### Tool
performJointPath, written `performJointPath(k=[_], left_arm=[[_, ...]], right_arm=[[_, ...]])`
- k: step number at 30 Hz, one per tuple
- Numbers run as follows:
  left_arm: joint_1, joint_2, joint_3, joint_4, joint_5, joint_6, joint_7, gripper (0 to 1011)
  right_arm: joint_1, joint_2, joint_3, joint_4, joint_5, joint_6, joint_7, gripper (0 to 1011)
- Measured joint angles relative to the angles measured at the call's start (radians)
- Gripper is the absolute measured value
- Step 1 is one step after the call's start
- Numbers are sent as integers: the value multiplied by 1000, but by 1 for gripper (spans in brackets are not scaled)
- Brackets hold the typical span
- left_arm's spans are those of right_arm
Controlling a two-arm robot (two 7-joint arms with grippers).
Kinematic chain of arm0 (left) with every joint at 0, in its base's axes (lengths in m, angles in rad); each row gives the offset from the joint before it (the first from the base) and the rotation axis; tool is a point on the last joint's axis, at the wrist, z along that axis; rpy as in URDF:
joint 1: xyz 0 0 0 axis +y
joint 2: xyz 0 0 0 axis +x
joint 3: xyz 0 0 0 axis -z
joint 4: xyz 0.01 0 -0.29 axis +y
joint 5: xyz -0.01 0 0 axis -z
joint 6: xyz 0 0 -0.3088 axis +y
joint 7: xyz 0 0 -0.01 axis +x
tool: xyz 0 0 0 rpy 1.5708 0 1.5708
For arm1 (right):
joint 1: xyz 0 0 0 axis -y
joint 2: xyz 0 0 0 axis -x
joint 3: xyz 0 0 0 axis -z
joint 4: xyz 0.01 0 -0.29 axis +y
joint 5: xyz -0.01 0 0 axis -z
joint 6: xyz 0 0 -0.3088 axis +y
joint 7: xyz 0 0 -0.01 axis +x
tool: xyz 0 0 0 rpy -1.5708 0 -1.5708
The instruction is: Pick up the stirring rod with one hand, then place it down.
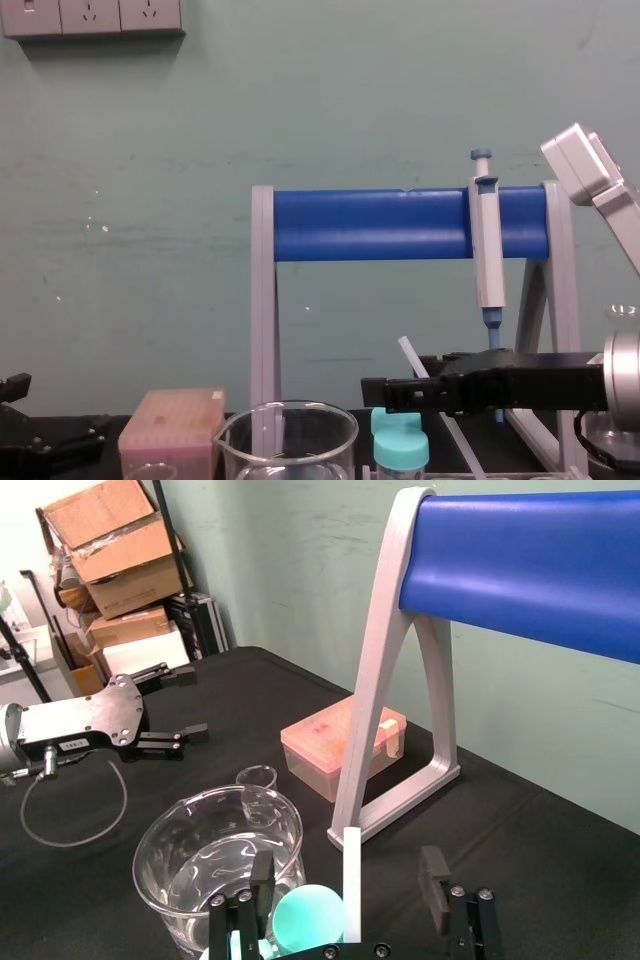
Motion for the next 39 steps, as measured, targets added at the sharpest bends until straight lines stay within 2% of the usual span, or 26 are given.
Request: performJointPath(k=[6, 7, 8, 10, 11, 13, 14, 18, 21, 29, 35, 39], left_arm=[[0, 0, 0, 0, 0, 0, 0, 1000], [0, 0, 0, 0, 0, 0, 0, 1000], [0, 0, 0, 0, 0, 0, 0, 1000], [0, 0, 0, 0, 0, 0, 0, 1000], [0, 0, 0, 0, 0, 0, 0, 1000], [0, 0, 0, 0, 0, 0, 0, 1000], [0, 0, 0, 0, 0, 0, 0, 1000], [0, 0, 0, 0, 0, 0, 0, 1000], [0, 0, 0, 0, 0, 0, 0, 1000], [0, 0, 0, 0, 0, 0, 0, 1000], [0, 0, 0, 0, 0, 0, 0, 1000], [0, 0, 0, 0, 0, 0, 0, 1000]], right_arm=[[0, 0, 0, 1, 1, 1, -1, 812], [0, 0, 1, 1, 1, 1, -1, 760], [0, 0, 1, 1, 1, 1, -1, 760], [0, -1, 1, 1, 1, 1, -1, 663], [0, -1, 1, 1, 1, 1, -1, 663], [0, -1, 1, 1, 1, 2, -1, 603], [0, -1, 1, 1, 1, 2, -2, 541], [0, -1, 1, 1, 2, 2, -2, 459], [0, -1, 1, 1, 2, 2, -2, 316], [0, -1, 1, 1, 3, 3, -3, 87], [-1, -1, 2, 1, 2, 0, -3, 69], [-14, -9, 16, 2, -7, -46, -5, 69]])
